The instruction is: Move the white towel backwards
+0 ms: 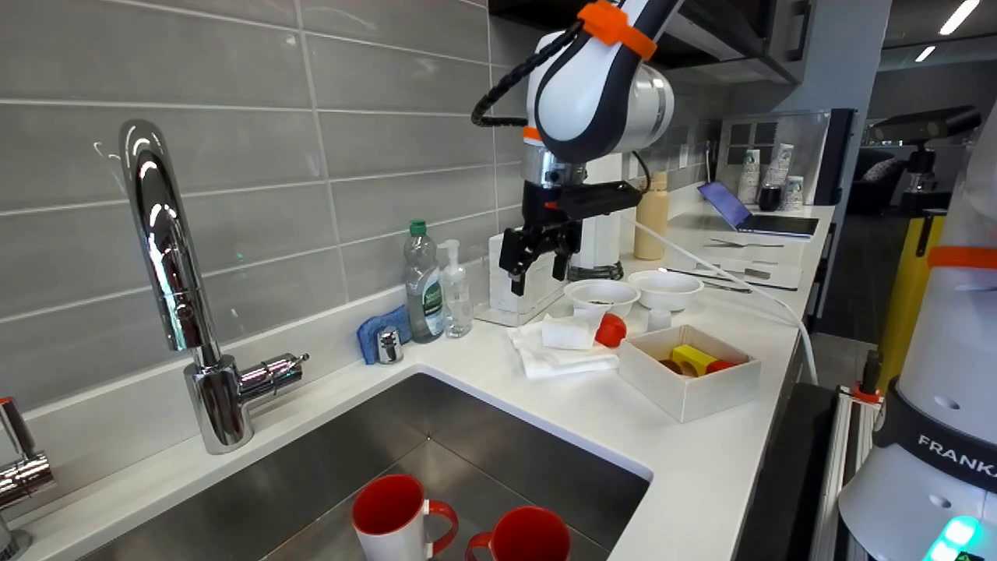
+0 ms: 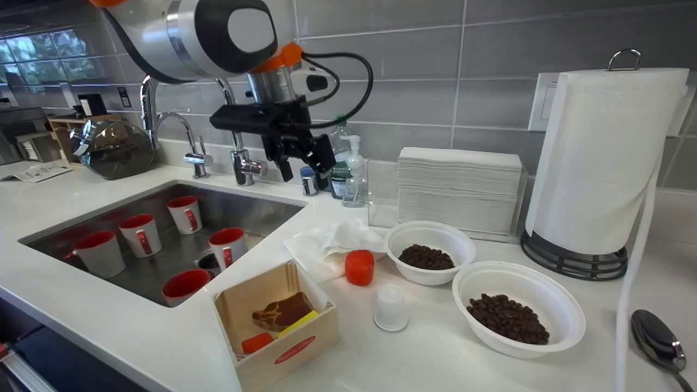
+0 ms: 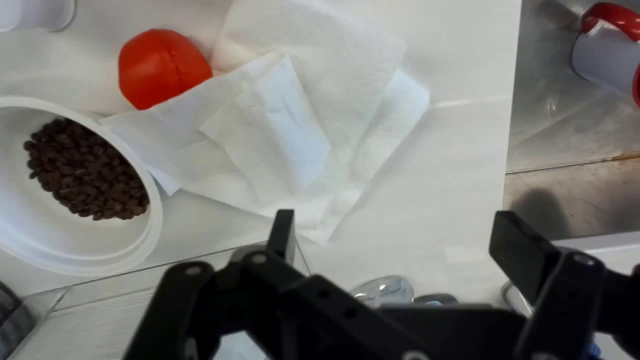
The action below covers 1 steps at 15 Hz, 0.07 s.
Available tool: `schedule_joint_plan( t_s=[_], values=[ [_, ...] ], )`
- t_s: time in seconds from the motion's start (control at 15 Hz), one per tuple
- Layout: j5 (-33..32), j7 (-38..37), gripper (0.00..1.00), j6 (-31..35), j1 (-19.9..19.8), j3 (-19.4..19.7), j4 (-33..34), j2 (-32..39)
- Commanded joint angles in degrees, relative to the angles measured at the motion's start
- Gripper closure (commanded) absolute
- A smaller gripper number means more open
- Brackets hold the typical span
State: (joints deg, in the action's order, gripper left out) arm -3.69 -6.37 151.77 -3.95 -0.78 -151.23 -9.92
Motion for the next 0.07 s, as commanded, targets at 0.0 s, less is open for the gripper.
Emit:
schedule_joint_plan(
  t_s=[0.0],
  values=[
    [-0.7,-0.74,0.0,-8.39,-0.4,0.65,0.04,-8.1]
  ],
)
